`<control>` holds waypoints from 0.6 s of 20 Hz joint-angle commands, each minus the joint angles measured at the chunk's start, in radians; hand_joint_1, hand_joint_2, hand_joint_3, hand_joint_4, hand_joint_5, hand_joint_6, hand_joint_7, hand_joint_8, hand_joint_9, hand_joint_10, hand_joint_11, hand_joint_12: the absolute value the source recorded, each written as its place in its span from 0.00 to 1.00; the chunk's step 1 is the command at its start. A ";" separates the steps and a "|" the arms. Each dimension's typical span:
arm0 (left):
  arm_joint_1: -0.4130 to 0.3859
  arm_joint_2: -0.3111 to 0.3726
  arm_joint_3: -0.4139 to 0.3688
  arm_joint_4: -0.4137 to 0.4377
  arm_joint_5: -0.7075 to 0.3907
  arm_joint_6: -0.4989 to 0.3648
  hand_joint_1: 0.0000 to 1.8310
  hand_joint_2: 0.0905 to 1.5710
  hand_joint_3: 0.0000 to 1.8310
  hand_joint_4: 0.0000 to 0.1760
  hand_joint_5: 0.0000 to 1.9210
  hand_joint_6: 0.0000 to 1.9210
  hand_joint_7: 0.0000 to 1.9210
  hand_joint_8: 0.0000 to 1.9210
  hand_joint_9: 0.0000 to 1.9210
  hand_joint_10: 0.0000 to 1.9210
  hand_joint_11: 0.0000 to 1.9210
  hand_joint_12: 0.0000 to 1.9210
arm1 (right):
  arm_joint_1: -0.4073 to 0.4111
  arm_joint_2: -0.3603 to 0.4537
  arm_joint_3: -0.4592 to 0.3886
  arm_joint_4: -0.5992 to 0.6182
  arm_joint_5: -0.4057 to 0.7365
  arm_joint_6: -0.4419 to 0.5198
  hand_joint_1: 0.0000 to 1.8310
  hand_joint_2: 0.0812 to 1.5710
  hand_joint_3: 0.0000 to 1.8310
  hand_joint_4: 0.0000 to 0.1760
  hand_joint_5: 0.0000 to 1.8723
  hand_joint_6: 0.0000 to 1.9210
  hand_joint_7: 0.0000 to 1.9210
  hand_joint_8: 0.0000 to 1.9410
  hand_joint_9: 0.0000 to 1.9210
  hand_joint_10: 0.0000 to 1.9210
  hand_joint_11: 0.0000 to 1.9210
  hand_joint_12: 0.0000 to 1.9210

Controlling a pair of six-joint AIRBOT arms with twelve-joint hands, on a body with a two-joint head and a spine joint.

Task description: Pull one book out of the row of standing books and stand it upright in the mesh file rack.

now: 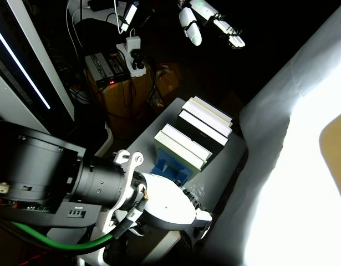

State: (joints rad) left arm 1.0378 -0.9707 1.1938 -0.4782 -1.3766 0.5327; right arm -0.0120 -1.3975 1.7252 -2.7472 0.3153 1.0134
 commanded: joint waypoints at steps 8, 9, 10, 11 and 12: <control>-0.004 0.002 0.006 -0.015 -0.128 -0.003 0.07 0.92 0.00 0.04 0.00 0.00 0.00 0.00 0.00 0.00 0.00 0.00 | 0.005 0.048 -0.062 -0.017 -0.101 -0.007 0.49 0.71 0.01 0.00 0.01 0.00 0.00 0.00 0.00 0.00 0.00 0.07; -0.004 0.002 0.005 -0.015 -0.128 -0.003 0.07 0.92 0.00 0.03 0.00 0.00 0.00 0.00 0.00 0.00 0.00 0.00 | 0.007 0.056 -0.080 -0.017 -0.107 -0.007 0.45 0.73 0.01 0.00 0.02 0.00 0.00 0.00 0.00 0.00 0.00 0.06; -0.004 0.002 0.005 -0.015 -0.128 -0.003 0.07 0.92 0.00 0.07 0.00 0.00 0.00 0.00 0.00 0.00 0.00 0.00 | 0.013 0.066 -0.098 -0.017 -0.111 -0.007 0.37 0.78 0.01 0.00 0.00 0.00 0.00 0.00 0.00 0.00 0.00 0.01; -0.004 0.002 0.004 -0.015 -0.128 -0.003 0.07 0.92 0.00 0.09 0.00 0.00 0.00 0.00 0.00 0.00 0.00 0.00 | 0.022 0.077 -0.121 -0.016 -0.111 -0.007 0.30 0.82 0.02 0.00 0.00 0.00 0.00 0.00 0.00 0.00 0.00 0.00; -0.004 0.002 0.003 -0.015 -0.128 -0.003 0.06 0.92 0.00 0.12 0.00 0.00 0.00 0.00 0.00 0.00 0.00 0.00 | 0.039 0.100 -0.148 -0.013 -0.112 -0.007 0.26 0.83 0.02 0.00 0.00 0.00 0.00 0.00 0.00 0.00 0.00 0.00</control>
State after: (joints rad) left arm 1.0374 -0.9707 1.1942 -0.4797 -1.3773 0.5327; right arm 0.0212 -1.2964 1.5410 -2.7422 0.3080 1.0130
